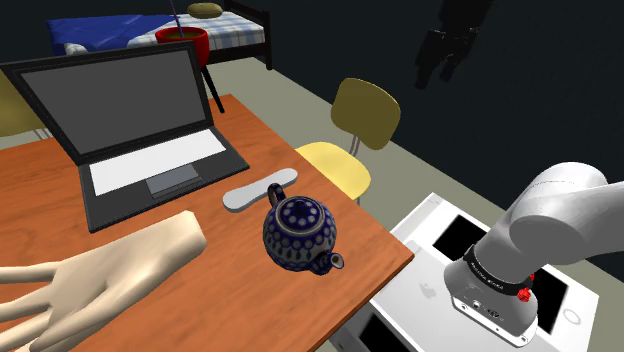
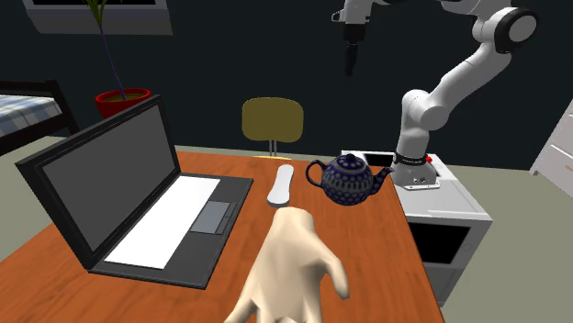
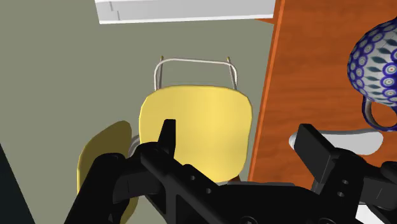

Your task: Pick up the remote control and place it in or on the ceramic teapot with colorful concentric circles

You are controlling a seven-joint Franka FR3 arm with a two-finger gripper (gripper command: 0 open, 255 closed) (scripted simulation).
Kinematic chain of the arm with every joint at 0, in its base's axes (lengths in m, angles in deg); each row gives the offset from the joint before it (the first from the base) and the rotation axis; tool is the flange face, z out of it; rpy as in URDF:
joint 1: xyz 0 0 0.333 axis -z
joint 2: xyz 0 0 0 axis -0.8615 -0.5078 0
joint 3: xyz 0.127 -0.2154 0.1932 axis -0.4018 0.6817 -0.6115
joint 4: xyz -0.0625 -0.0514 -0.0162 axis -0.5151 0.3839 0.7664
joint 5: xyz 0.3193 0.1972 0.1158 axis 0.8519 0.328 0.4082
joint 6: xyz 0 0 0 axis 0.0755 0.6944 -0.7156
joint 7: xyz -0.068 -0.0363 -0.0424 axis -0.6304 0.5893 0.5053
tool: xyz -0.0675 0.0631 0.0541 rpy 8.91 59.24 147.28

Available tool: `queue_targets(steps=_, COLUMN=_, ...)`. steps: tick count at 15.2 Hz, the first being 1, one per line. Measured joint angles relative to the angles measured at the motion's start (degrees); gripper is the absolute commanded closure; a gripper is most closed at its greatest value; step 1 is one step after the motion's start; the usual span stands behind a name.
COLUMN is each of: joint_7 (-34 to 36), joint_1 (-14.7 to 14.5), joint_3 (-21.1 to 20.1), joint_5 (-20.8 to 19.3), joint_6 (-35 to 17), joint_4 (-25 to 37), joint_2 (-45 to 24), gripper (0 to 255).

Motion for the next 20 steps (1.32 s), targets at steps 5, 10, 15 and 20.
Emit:
queue_targets(steps=5, joint_7=8.79, joint_1=1.09, joint_3=-4.47, joint_5=3.06, joint_6=-2.71, joint_4=-3.62, joint_2=1.11, gripper=0)
queue_targets(steps=10, joint_7=24.19, joint_1=2.55, joint_3=-12.98, joint_5=8.73, joint_6=-7.49, joint_4=-7.02, joint_2=0.46, gripper=0)
queue_targets(steps=15, joint_7=39.72, joint_1=4.39, joint_3=-21.85, joint_5=13.76, joint_6=-13.22, joint_4=-7.92, joint_2=-3.17, gripper=0)
queue_targets(steps=20, joint_7=55.14, joint_1=7.84, joint_3=-31.23, joint_5=16.62, joint_6=-20.68, joint_4=-6.41, joint_2=-10.73, gripper=0)
